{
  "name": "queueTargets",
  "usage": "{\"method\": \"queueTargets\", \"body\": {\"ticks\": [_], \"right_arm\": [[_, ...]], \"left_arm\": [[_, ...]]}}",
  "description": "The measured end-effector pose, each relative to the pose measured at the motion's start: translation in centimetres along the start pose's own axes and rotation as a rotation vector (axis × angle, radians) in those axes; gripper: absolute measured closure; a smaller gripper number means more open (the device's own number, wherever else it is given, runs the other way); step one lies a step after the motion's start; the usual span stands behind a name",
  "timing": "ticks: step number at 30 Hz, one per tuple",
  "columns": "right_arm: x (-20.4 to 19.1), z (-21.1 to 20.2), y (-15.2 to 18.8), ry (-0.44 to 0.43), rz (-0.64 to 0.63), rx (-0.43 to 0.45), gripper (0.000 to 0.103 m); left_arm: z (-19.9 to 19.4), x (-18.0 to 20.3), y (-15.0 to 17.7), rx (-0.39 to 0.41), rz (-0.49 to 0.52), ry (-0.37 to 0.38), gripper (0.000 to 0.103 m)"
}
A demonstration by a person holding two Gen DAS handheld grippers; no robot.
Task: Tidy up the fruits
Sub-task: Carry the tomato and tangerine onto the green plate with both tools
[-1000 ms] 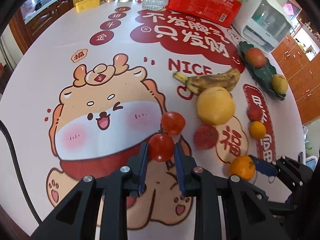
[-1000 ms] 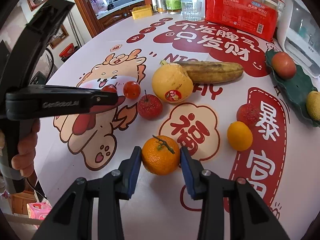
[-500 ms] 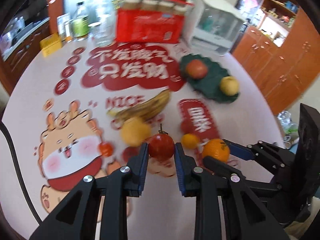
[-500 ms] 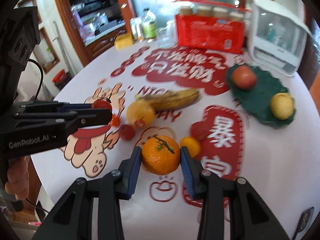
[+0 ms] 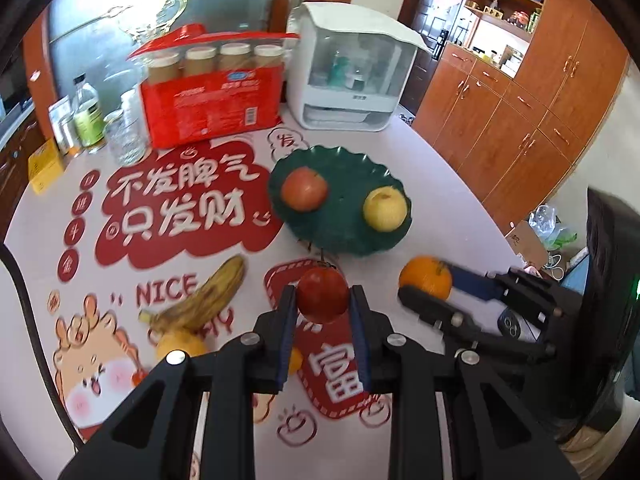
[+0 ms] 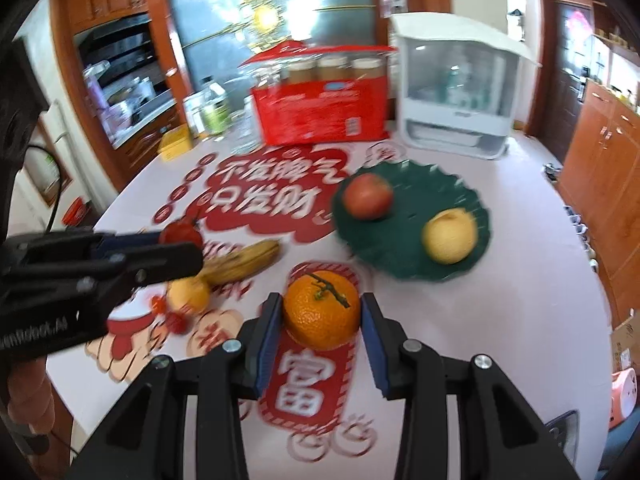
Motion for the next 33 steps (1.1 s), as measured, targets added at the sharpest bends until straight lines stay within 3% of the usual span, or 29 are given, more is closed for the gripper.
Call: {"method": "queueTargets", "body": {"ticks": [10,16,25,33], "right_arm": [[8.0,3.5,-9.1,0.136,0.116,0.047,0.064],[10.6,7.1,-12.8,0.154,0.172,0.051,0.064],[13.5,15.1,-12.0,0.134,0.293,-0.102,0.064],[14.1,19.6,-10.3,0.128,0.33,-0.212,0.064]], "left_arm": [[6.7,1.0,-7.1,-0.007,0.005,-0.004,0.079],[12.3,1.1,-9.9,-0.029,-0.013,-0.01,0.079],[20.3,1.9,-8.4,-0.145,-0.021,0.005,0.079],[23.6,1.8,-7.3,-0.196,-0.037,0.015,0.079]]}}
Point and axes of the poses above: each gripper's, at about its wrist camera, not at the fingertips, and z roughly the way its jaws point, x to its right, y to its underside, the point moved 1 cm from there along z, roughly the way its jaws point, and after that the axes turned 3 degrees about y, right-handed, at the moved point
